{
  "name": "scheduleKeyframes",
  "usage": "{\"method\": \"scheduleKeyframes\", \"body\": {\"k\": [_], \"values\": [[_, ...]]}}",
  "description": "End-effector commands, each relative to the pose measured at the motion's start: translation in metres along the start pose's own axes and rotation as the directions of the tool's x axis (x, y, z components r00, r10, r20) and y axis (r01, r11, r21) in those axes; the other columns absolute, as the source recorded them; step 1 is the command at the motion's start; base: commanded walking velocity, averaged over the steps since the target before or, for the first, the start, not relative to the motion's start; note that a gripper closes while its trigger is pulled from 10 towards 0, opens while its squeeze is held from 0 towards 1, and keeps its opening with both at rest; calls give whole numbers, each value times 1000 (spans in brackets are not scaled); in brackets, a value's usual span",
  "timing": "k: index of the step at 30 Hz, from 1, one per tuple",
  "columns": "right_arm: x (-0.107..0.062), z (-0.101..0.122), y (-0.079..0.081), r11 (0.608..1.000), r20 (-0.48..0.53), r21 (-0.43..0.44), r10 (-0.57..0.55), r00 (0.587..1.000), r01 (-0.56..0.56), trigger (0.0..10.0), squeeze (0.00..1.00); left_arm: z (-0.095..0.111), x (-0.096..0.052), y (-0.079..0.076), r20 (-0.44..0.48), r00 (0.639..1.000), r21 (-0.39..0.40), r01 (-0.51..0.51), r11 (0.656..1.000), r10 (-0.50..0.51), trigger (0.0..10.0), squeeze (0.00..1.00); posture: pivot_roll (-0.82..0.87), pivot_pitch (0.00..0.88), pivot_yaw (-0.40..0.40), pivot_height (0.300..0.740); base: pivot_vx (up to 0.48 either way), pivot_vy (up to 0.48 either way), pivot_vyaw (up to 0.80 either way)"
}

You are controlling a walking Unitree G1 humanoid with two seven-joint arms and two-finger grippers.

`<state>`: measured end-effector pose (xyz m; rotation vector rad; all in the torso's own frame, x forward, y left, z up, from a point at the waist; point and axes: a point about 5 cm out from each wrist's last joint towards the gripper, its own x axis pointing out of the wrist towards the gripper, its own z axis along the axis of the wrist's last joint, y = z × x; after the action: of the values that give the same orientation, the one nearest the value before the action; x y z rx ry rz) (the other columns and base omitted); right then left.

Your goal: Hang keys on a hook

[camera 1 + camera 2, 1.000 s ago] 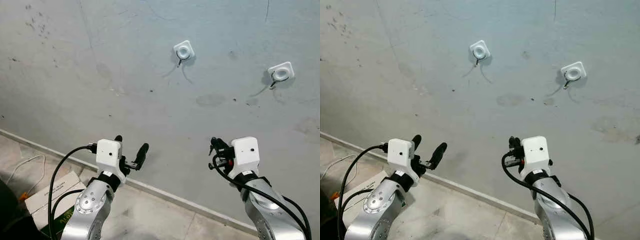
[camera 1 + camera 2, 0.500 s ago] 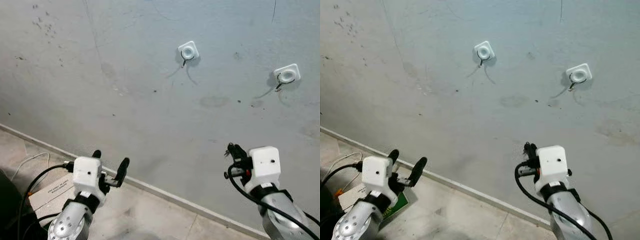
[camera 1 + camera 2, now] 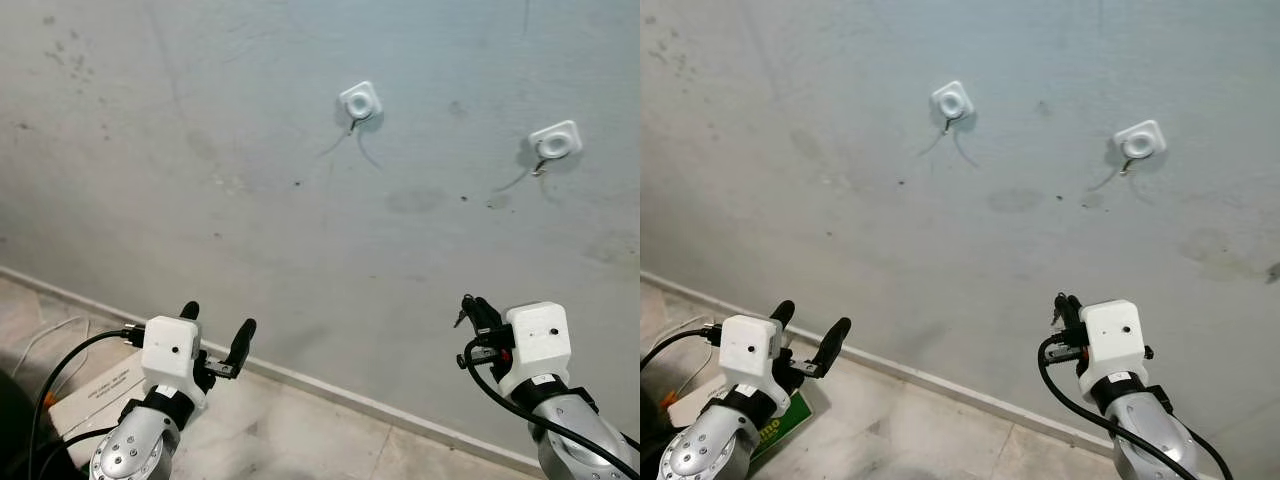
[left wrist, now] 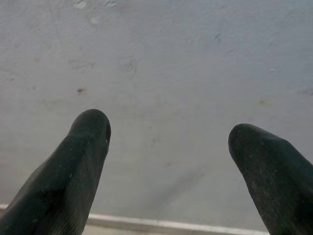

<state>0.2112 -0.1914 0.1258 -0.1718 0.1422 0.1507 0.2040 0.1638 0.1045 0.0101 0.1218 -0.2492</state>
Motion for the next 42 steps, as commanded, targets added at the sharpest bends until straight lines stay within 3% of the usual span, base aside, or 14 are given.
{"method": "scheduleKeyframes", "body": {"k": [1,18,34,42], "values": [[3,2,3,1000,10,8,16,1000,-16,10000,0,0,-1,0,0,1000,10,-1,1000,1,10000,0,-32,41,13,740,0,-435,0],[9,3,10,998,17,1,58,998,-58,10000,0,-1,-1,-4,-4,1000,-24,22,999,-23,10000,0,-30,48,2,740,0,-465,0],[14,4,14,996,26,3,87,996,-87,10000,0,-4,-2,-2,-16,1000,-89,4,996,-5,10000,0,-22,49,-5,740,0,0,0],[15,5,15,996,31,4,90,995,-90,10000,0,-4,-1,-3,-19,1000,-87,14,996,-16,10000,0,-20,46,-3,740,0,308,0]]}}
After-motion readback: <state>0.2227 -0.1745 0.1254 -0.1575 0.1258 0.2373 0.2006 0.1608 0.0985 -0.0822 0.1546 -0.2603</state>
